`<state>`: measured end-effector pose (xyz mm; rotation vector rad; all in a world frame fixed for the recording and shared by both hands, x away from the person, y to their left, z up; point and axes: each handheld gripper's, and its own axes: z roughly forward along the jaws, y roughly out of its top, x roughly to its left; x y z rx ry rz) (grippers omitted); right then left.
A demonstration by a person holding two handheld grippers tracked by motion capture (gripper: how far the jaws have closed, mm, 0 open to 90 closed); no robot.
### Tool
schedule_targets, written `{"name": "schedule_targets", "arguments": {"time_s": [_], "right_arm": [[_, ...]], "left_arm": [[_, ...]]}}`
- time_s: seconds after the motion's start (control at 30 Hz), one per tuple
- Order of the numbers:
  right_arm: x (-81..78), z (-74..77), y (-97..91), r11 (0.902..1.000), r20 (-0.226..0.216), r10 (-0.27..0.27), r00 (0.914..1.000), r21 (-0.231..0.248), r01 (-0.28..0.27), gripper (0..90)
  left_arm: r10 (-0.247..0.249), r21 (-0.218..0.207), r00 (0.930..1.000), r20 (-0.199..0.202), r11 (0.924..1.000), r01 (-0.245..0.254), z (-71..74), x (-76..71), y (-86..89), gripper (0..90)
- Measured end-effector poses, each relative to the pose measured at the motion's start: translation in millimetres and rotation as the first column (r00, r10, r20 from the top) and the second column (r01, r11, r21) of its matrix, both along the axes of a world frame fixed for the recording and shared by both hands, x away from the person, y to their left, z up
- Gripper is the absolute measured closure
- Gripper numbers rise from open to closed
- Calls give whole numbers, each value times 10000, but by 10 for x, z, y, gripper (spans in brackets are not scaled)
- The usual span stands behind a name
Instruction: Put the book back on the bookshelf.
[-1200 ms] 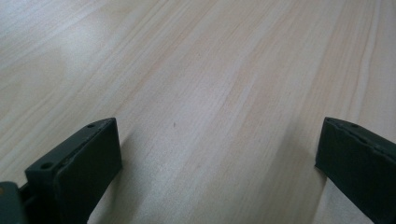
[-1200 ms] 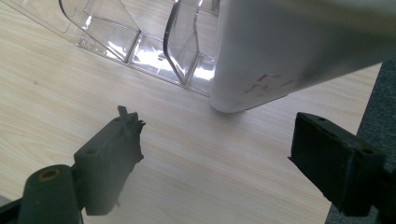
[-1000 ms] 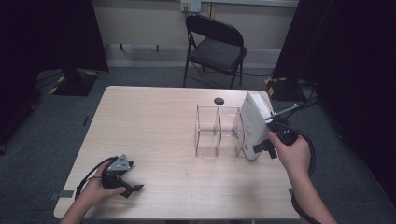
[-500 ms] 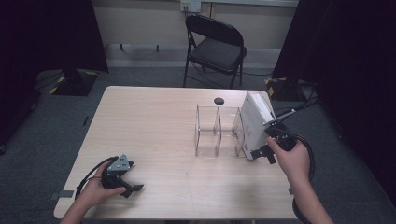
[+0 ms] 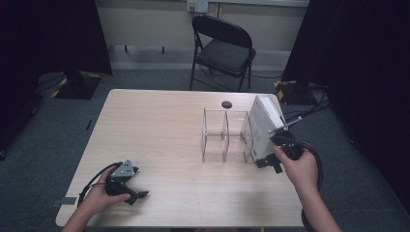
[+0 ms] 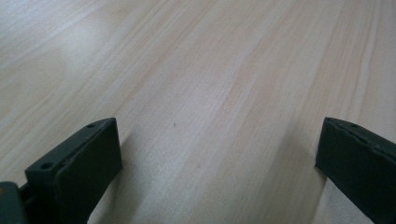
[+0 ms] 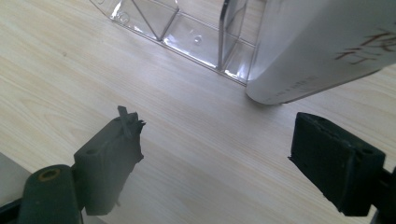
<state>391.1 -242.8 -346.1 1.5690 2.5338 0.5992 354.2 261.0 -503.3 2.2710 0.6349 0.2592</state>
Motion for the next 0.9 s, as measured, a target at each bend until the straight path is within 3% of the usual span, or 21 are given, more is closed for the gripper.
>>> {"name": "schedule_targets", "arguments": {"time_s": [0.2,0.9], "right_arm": [[-19,-45,42,9992,95,374,9993,105,-375,154],[-54,-193,208,9958,86,858,9963,315,-860,154]], "left_arm": [[8,-8,10000,-23,10000,-8,0,-1,-1,0],[11,0,10000,-35,10000,-11,-1,-2,0,0]]}}
